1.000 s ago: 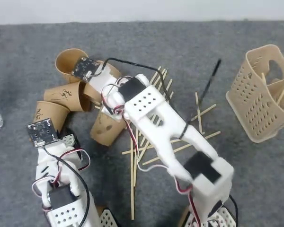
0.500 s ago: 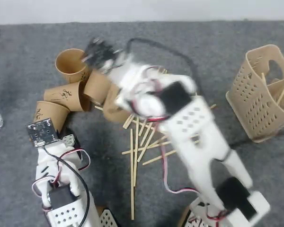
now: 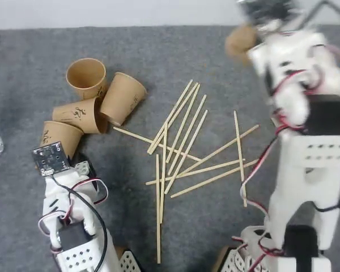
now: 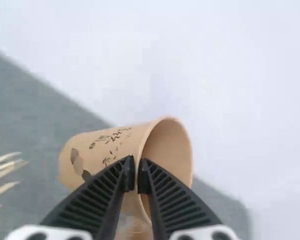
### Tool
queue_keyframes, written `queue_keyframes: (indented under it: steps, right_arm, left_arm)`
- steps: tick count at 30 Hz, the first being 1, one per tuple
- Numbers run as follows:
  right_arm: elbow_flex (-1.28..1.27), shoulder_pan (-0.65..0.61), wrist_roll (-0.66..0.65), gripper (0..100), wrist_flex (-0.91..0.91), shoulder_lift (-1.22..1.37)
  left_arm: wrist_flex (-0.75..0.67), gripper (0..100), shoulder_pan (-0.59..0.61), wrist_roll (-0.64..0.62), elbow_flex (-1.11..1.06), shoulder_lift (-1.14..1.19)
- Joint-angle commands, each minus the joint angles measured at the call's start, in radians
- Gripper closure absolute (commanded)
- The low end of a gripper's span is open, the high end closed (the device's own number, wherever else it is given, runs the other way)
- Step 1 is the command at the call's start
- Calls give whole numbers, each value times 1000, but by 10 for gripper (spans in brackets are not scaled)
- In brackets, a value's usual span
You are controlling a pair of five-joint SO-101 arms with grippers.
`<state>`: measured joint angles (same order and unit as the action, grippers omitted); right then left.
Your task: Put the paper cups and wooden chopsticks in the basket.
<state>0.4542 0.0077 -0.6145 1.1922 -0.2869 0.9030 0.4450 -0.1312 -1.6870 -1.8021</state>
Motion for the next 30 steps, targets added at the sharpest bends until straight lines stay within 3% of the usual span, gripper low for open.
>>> queue_keyframes:
  steps: [1,13,19,30]
  right_arm:
    - [51,97,-58,991,-85,-35]
    - [46,315,-219,991,-108,-68]
    - [0,321,-221,991,-30,-39]
    - [-224,366,-272,991,-162,-30]
  left_arm:
    - [-25,913,-6,-6,5,-17]
    - [-25,913,-6,-6,5,-17]
    - [-23,913,-6,-6,5,-15]
    - [-23,913,-6,-6,5,-14]
